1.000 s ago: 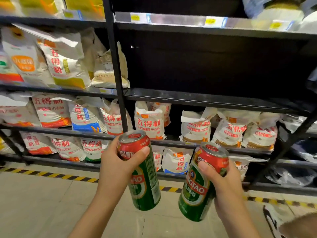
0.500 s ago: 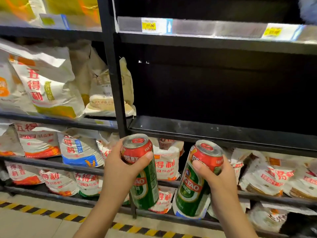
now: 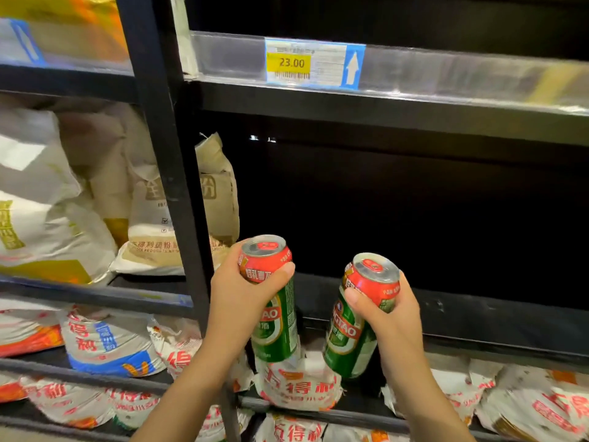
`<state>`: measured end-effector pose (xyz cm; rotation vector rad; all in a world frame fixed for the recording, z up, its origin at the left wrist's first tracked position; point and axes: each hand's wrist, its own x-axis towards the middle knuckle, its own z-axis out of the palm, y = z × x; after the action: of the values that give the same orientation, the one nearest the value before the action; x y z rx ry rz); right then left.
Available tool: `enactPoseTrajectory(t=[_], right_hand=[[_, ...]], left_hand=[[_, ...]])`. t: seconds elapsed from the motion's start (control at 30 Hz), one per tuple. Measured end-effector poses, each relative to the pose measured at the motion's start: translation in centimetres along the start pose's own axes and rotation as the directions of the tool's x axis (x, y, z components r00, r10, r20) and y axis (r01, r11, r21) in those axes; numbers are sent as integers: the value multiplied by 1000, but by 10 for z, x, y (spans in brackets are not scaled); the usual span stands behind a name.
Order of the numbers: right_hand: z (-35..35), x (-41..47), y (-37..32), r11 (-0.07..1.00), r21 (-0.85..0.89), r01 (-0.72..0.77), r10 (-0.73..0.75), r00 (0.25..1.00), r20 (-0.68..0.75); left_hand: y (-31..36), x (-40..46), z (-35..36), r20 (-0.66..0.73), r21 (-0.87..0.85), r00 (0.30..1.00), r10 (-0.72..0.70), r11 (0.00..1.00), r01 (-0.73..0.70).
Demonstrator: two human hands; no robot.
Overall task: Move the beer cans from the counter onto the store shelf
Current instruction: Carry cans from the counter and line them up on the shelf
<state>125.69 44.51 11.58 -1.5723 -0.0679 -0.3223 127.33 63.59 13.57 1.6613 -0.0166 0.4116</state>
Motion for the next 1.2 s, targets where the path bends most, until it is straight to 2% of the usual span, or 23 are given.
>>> enactPoseTrajectory(t=[0.33,0.5,0.63,0.83,1.03,1.2], right_hand=[[23,112,35,999,-23,48,-48,999,4],[41,146,59,999,-16,41,-42,998,-48],[48,161,75,998,-48,46,-48,998,-32],[48,173,88,1000,-1,2,-2,999,47],[54,181,92,999,42,-22,18,996,86],[54,185,98,999,5,-32,32,994,104]], left_hand=[[-40,86,32,-1,69,998,66,995,-66],[-59,116,45,-13,119,1000,27,993,-25],[-71,133,54,-69,118,997,25,993,-17],[-86,146,57,-101,73,995,22,997,-14],[-92,156,61,-74,55,997,31,998,-27],[-97,161,62,-83,54,997,2,999,2]])
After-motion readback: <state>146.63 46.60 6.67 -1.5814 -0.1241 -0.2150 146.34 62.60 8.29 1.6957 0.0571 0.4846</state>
